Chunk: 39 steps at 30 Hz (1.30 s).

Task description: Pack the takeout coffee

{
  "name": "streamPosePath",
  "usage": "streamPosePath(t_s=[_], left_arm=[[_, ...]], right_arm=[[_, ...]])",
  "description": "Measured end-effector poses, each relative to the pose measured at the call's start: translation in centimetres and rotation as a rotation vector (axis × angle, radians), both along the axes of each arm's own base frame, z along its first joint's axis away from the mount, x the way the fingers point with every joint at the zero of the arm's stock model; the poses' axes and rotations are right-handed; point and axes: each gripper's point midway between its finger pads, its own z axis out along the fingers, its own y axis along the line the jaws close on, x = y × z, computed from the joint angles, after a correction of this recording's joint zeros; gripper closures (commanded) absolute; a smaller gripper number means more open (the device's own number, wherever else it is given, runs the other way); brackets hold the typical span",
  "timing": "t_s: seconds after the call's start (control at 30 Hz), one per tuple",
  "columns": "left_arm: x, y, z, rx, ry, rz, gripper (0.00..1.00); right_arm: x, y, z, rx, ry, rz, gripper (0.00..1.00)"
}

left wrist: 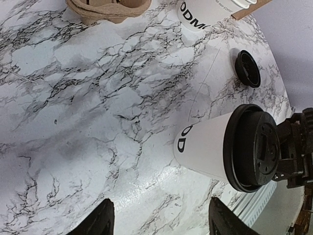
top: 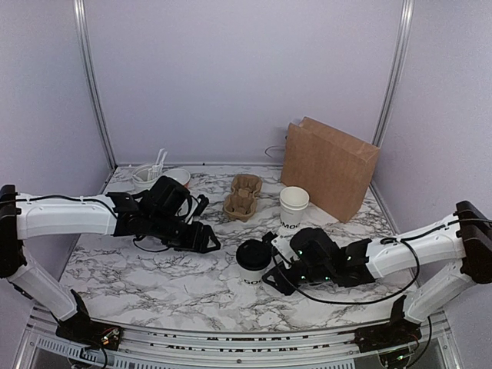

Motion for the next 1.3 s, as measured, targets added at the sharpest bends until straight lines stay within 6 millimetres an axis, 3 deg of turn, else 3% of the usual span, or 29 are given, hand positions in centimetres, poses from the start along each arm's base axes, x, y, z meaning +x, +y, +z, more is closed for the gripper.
streamPosePath(t_s=[0.27, 0.83, 1.0, 1.13, 1.3], left_arm=[[0.2, 1.2, 0.5, -0.008, -0.011, 0.026, 0.33], [0.3, 3.2, 0.6, -0.011, -0.013, 0.069, 0.33], [0.5, 3.6, 0.6, -0.011, -0.009, 0.088, 0.33], [0.6, 3.6, 0.6, -0.014, -0.006, 0.095, 0.33], [0.6, 3.6, 0.5, -0.016, 0.000, 0.100, 0.33]], right_arm=[[0.5, 2.3, -0.9, -0.026, -0.065, 0.010, 0.71], [1.4, 11.0, 1.8, 0.057, -0.088, 0.100, 0.71], [0.9, 10.6, 2.8, 0.054, -0.075, 0.110, 0.70], [0.5, 9.4, 5.1, 0.081, -0.048, 0.108, 0.69], [2.5, 7.0, 8.7, 0.182, -0.010, 0.048, 0.69]])
